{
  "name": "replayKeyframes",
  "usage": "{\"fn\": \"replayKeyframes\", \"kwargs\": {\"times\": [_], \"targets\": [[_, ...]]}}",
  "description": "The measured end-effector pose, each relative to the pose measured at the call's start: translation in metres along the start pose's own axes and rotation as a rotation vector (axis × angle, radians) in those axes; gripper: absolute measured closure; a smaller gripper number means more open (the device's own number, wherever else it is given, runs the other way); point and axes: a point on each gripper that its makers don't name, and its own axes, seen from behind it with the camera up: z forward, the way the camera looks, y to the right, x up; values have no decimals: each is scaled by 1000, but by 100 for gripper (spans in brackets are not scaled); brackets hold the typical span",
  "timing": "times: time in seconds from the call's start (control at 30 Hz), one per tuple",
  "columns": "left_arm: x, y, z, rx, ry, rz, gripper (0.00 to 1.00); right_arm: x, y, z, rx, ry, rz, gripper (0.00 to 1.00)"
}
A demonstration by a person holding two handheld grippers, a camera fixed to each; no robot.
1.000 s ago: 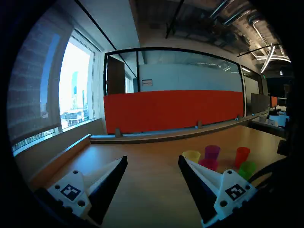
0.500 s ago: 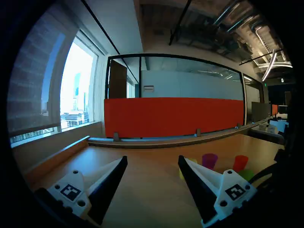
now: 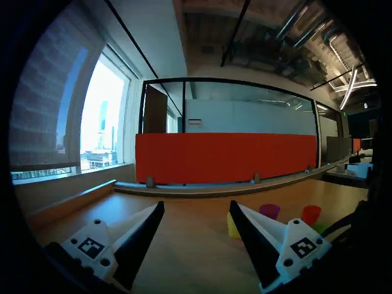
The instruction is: Pour water
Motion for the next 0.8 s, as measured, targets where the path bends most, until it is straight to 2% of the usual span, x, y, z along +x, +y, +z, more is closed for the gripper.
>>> {"fn": "replayKeyframes", "kwargs": {"times": [0.2,0.4,0.8], "targets": [[-14,2,1,28,-4,41,1,-2,5,-4,-21,4,-43,1],[-28,5,1,19,-3,42,1,-5,6,-6,-38,-18,-43,1],[-63,-9,2,21,-33,45,0,-9,5,-11,-54,-19,-27,1]]}}
